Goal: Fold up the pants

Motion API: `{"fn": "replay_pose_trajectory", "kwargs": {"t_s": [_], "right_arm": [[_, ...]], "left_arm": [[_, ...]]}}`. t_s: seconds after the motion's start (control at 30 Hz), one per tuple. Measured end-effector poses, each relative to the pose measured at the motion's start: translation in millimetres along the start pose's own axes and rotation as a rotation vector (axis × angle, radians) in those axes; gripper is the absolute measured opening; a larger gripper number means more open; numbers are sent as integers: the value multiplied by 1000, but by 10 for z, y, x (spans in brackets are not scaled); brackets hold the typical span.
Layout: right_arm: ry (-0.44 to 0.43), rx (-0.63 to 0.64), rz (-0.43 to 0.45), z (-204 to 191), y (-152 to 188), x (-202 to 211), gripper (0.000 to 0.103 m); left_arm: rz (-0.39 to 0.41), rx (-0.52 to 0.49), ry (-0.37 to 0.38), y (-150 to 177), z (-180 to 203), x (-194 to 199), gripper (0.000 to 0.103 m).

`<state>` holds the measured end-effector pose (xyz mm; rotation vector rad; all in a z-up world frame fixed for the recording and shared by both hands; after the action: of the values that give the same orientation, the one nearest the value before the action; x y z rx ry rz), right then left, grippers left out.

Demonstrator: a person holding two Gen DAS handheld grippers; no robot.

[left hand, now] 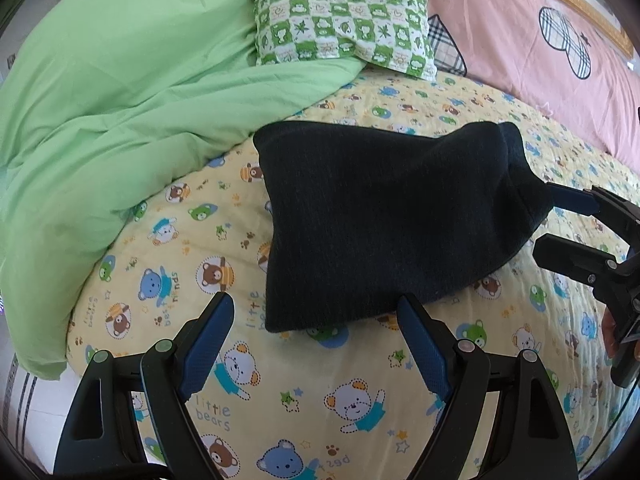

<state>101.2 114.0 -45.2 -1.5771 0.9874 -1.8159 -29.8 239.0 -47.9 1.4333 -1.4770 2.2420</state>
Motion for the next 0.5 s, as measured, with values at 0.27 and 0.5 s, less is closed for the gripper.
{"fn": "replay_pose_trajectory", "kwargs": {"t_s": [0.27,0.5], "right_arm": [[4,6,9,-10,-31,19,91],[11,-3,15,11,-47,42,91]], "left_arm": [[-2,6,0,-25,1,10,84],[3,9,-7,-47,-9,15,84]]}}
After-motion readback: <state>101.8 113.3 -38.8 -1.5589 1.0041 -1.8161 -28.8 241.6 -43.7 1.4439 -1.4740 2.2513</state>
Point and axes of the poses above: each gripper's, at about its wrist camera, not at the fingertips, and x roughly against the way its jaws point, z to its right, y to its underside, the point moved 4 cm from there along -x, roughly the way its jaws point, and after that the axes turned 9 degrees about x, right-handed, at the moved point
